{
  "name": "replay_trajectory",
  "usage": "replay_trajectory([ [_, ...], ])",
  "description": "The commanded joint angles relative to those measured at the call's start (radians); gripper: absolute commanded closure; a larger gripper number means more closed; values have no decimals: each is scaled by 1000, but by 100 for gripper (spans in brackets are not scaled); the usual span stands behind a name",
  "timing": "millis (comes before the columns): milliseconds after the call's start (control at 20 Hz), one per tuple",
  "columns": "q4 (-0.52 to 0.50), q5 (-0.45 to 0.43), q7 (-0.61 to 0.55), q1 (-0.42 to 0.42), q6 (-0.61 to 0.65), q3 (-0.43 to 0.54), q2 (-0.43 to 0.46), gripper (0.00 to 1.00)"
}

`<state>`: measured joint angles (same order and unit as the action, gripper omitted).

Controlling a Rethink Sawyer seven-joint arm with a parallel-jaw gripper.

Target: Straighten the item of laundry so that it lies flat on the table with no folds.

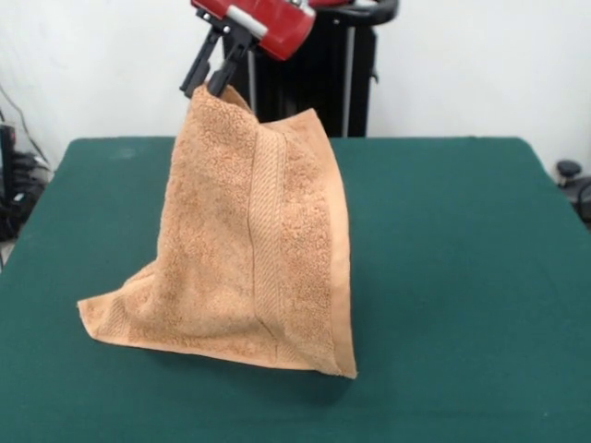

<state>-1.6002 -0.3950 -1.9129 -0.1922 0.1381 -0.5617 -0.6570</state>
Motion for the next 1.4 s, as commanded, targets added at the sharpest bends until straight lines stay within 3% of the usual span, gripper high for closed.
replay_trajectory([
  [50,-168,297,-493,-297,-331,-316,364,100],
  [200,-274,652,-538,-430,-520,-487,561,100],
  [300,-329,797,-518,-477,-569,-504,608,100],
  [400,-369,869,-489,-495,-600,-487,609,100],
  [600,-394,900,-422,-482,-616,-453,570,100],
  [850,-396,872,-375,-449,-616,-416,518,100],
  [1200,-392,687,-311,-348,-567,-348,373,100],
  [1400,-397,646,-304,-323,-563,-333,350,100],
])
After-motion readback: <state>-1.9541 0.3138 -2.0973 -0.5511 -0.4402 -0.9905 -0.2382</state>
